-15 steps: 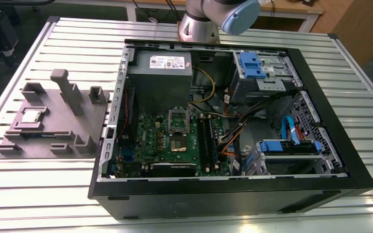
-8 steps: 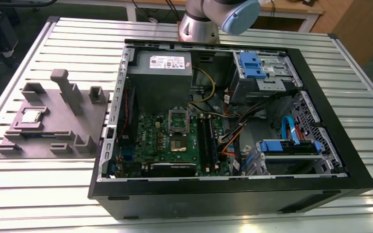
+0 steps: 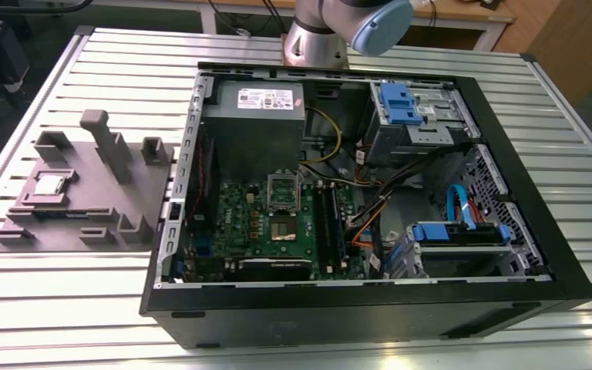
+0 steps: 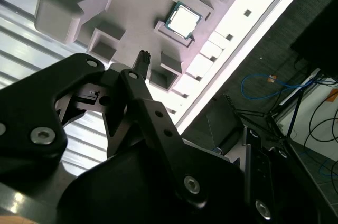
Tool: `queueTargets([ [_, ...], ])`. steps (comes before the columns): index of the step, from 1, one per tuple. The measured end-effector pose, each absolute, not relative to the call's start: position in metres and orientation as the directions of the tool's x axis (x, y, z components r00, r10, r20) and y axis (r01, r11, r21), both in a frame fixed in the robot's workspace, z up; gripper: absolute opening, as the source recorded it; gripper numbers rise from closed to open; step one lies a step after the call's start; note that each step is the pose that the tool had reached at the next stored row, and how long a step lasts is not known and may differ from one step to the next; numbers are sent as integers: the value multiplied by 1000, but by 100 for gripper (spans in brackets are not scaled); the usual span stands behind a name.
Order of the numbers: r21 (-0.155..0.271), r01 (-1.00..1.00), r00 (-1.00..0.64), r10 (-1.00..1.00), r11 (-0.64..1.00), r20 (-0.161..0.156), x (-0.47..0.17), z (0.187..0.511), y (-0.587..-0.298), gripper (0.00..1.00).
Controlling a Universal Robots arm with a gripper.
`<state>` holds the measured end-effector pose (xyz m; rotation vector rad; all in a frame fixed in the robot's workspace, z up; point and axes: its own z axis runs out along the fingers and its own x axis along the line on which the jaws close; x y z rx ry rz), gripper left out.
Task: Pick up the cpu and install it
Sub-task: 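Pick up the cpu and move it towards the insertion slot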
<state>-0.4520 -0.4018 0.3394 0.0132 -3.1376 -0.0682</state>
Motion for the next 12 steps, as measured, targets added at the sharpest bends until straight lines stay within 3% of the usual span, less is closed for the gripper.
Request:
queueTargets([
  [12,43,-8,-1000,-8,999,3,-452,335,-402,71],
])
